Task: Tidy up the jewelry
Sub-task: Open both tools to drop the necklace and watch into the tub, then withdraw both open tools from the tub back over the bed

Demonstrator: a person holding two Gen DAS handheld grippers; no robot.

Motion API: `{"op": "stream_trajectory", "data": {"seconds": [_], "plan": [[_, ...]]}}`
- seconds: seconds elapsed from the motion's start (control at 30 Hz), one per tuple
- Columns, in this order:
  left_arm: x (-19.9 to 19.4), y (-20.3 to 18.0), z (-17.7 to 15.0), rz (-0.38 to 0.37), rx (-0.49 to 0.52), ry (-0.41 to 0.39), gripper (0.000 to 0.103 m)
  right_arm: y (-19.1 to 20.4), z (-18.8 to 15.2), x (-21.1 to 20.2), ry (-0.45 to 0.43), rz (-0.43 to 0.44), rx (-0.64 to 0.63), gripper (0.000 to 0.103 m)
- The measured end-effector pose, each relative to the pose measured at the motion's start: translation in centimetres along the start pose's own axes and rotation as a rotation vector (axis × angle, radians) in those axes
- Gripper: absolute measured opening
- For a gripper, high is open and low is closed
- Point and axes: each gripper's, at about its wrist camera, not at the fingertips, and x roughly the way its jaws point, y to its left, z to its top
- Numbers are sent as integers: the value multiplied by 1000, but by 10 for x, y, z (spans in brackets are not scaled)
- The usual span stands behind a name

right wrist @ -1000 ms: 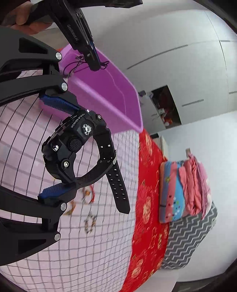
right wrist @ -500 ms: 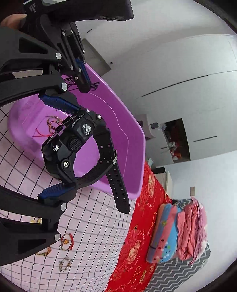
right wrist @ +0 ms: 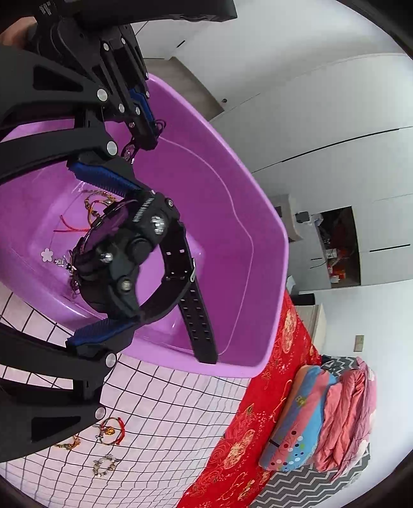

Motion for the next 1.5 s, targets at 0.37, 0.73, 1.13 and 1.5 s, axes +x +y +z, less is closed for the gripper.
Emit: {"op": "stream_trajectory", "data": {"seconds": [0.37, 0.73, 1.13, 1.5], "plan": [[-13, 10, -2, 74, -31, -43, 84, -13, -2, -8, -24, -31, 28, 67], [-26, 4, -5, 84, -34, -44, 89, -17, -10, -26, -42, -27, 41, 67], [-41, -7, -9, 84, -9, -48, 89, -25, -21, -44, -51, -20, 66, 67], [-52, -20, -15, 80, 7, -55, 92, -41, -35, -62, -63, -18, 104, 67]]}}
